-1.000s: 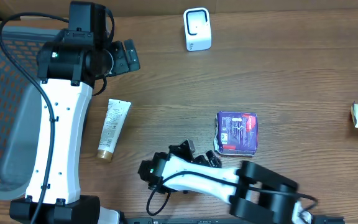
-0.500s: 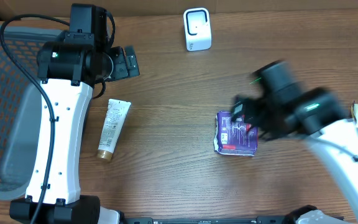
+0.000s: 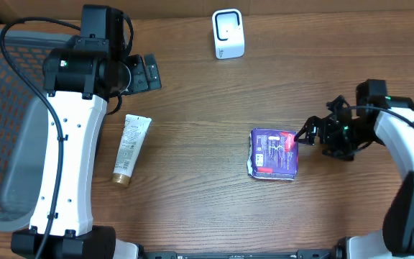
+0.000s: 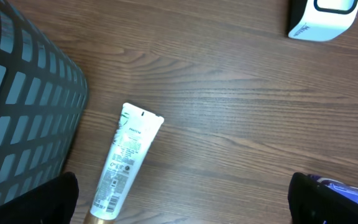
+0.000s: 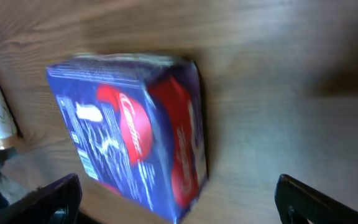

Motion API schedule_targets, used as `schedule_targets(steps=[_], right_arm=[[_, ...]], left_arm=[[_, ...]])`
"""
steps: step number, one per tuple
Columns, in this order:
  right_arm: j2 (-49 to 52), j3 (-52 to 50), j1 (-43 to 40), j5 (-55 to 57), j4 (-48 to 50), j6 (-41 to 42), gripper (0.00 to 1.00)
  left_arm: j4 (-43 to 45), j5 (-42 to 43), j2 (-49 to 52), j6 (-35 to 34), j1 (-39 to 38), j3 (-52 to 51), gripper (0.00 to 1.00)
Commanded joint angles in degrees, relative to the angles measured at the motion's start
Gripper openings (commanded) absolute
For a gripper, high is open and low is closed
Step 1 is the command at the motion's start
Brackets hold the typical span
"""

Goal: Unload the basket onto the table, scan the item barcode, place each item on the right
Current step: 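Grasp the purple pack again with the right gripper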

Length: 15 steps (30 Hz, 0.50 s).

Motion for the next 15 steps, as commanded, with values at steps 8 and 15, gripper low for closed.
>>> schedule_targets(steps=[8,15], right_arm=[[8.3,0.6,2.5,-2.1,12.7,-8.1,1.0],[15.9,0.6,5.7,-8.2,10.9,-16.4,1.0]], left_arm=[[-2.2,-0.2,-0.2,0.9,0.1,-0.1,1.0],[-2.3,-0.7,-0.2,0.9,0.1,-0.1,1.0]])
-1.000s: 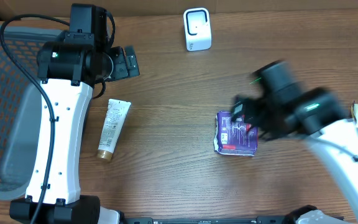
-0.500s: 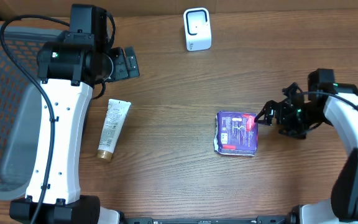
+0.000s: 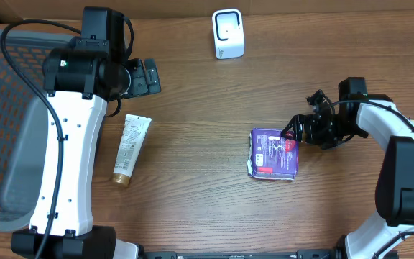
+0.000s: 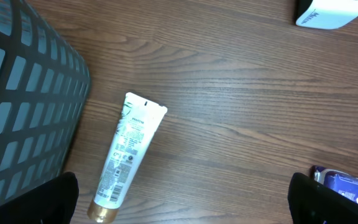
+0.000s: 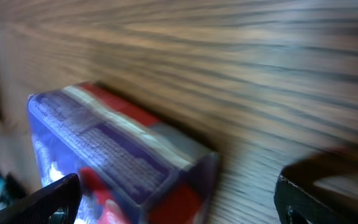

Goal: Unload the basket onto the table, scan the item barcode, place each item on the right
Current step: 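Grasp the purple pack again with the right gripper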

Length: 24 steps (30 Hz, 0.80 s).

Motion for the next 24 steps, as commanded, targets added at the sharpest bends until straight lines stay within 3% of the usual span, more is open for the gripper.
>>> schedule_targets(steps=[1,4,5,6,8,10,15,24], right_arm=[[5.3,-0.3,3.3,-2.6,-0.8,-6.2,0.98],[8.1,-0.3,4.8,-2.7,-0.8,-7.8,0.81],[9.0,-0.3,5.2,-3.3,-1.0,-9.5,0.67],[9.4,-0.3,5.2,-3.2,-1.2,-9.5,0.61],[9.5,-0.3,5.1,-3.2,-1.6,-10.6,0.29],[9.5,-0.3,4.6,-3.2,-1.9,-11.2,0.07],[9.4,2.9,2.7,-6.8,-8.3,-11.1,0.04],[4.9,23.1,3.0,-11.0,-28.9,-10.2,0.04]], left_arm=[[-0.2,-0.7,-0.2,0.9,0.1,-0.1,1.0],[-0.2,-0.8,-0.2,0.9,0.1,-0.1,1.0],[-0.4,-0.8,-0.2,0.9,0.1,-0.1,1.0],[-0.5,-0.8,-0.2,0.9,0.1,-0.1,1.0],[-0.8,-0.8,-0.2,0.9,0.1,-0.1,1.0],[-1.0,-0.9,-0.2,0.9,0.1,-0.1,1.0],[-1.2,-2.3,-0.2,0.9,0.1,-0.1,1.0],[-0.6,-2.2,-0.2,0.9,0.1,-0.1,1.0]])
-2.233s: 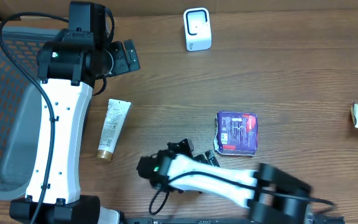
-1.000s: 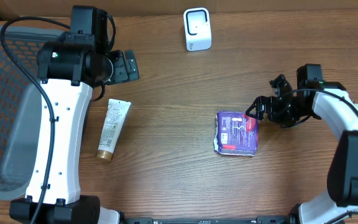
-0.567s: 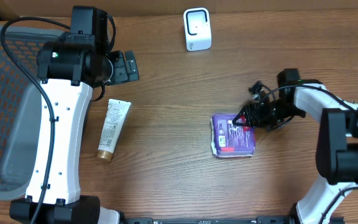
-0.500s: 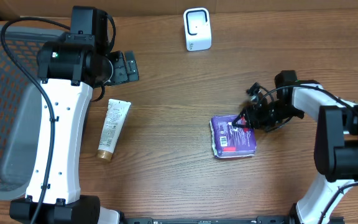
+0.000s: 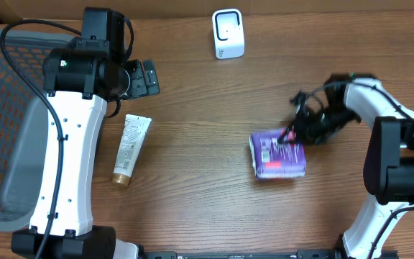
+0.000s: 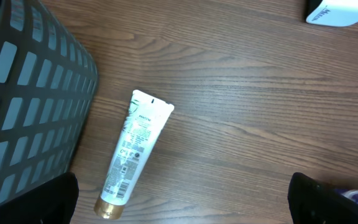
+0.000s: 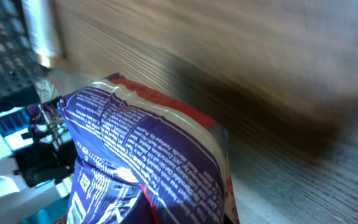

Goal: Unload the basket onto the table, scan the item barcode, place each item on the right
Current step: 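Grasp the purple pack again with the right gripper, then lift the purple pack and hold it against the white scanner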

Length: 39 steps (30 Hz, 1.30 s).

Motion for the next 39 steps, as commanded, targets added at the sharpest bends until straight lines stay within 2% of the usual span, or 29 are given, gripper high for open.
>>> schedule_targets(steps=[1,7,15,18,21,24,32,36,39], right_arm=[[-4.9,9.7,0.1,-1.6,-3.1,2.0,0.04],[-12.4,17.1,0.7,13.1,4.6,14.6,0.04],[-22.0,18.9,3.6,14.4,7.2,15.1,0.04],[-23.2,18.9,6.4,26.8,13.8,15.5,0.04],[-22.1,18.1,9.9,47.8,26.7,16.9,0.04],[-18.6,17.4,12.8,60.1,41.8,13.6,0.04],[-5.0,17.4,16.0,65.1,71.9,-1.6,0.04],[2.6,17.4,18.6,71.0,89.9,-12.7,0.04],[6.5,17.4,20.8,70.6,99.8,-18.3,0.04]], left_arm=[[0.2,-0.9,-0.2,0.9,0.1,-0.1,1.0],[0.2,-0.9,-0.2,0.9,0.1,-0.1,1.0],[0.2,-0.9,-0.2,0.9,0.1,-0.1,1.0],[0.2,-0.9,-0.2,0.9,0.1,-0.1,1.0],[0.2,-0.9,-0.2,0.9,0.1,-0.1,1.0],[0.2,-0.9,-0.2,0.9,0.1,-0.1,1.0],[0.2,-0.9,-0.2,0.9,0.1,-0.1,1.0],[0.2,-0.9,-0.2,0.9,0.1,-0.1,1.0],[0.2,-0.9,-0.2,0.9,0.1,-0.1,1.0]])
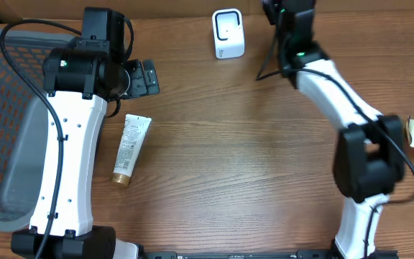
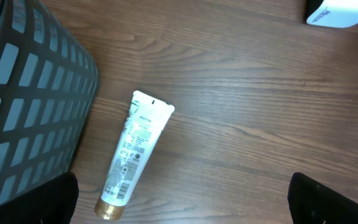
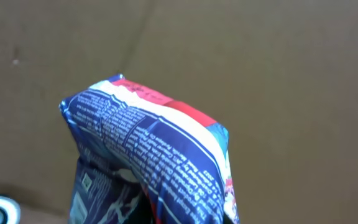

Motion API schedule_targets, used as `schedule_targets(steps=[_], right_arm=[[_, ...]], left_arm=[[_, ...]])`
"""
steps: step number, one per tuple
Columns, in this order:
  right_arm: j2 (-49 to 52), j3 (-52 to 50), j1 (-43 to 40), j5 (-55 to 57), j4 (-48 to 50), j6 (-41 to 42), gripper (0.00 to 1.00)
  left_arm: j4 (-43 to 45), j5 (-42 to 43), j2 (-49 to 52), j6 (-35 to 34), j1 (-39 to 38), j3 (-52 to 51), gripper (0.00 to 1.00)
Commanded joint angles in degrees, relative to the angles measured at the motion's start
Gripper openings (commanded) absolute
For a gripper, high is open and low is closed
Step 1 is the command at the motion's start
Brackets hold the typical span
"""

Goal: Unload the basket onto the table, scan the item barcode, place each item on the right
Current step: 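Lift the purple pack and hold it against the white scanner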

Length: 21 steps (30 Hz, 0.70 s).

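A blue-purple snack packet point(image 3: 148, 149) with red and white print fills the right wrist view, held up in front of a brown cardboard wall. My right gripper point(image 1: 282, 14) is shut on it at the table's far edge, just right of the white scanner point(image 1: 228, 34). The overhead view does not show the packet itself. The scanner's corner point(image 2: 344, 11) also shows in the left wrist view. My left gripper point(image 1: 142, 75) hangs open at the back left with nothing between its fingers.
A white tube with a gold cap point(image 1: 129, 147) lies left of centre, seen too in the left wrist view point(image 2: 135, 152). A grey mesh basket point(image 1: 6, 108) stands at the far left. A pale packet lies at the right edge.
My right gripper, then shut on the packet at the table's middle right, now holds it up at the far edge beside the scanner. The left arm and the tube have not moved.
The packet lay flat right of centre with my right gripper open just to its right. Then the gripper was at the packet's right edge. Then it was shut on the packet, which had tipped up. Now the packet is at the back by the scanner.
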Motion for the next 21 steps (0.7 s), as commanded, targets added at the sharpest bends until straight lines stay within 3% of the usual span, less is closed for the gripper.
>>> schedule_targets(steps=[1,9,13,21], right_arm=[[3.0,0.5,3.6,3.2,8.6,-11.8,0.04],[12.2,0.5,6.8,-0.3,20.4,-29.3,0.04],[15.9,0.5,6.8,-2.1,26.5,-33.9,0.04],[19.3,0.5,7.0,-4.9,27.6,-41.6,0.04]], left_arm=[[0.0,-0.7,-0.2,0.9,0.1,-0.1,1.0],[0.0,-0.7,-0.2,0.9,0.1,-0.1,1.0],[0.0,-0.7,-0.2,0.9,0.1,-0.1,1.0],[0.0,-0.7,-0.2,0.9,0.1,-0.1,1.0]])
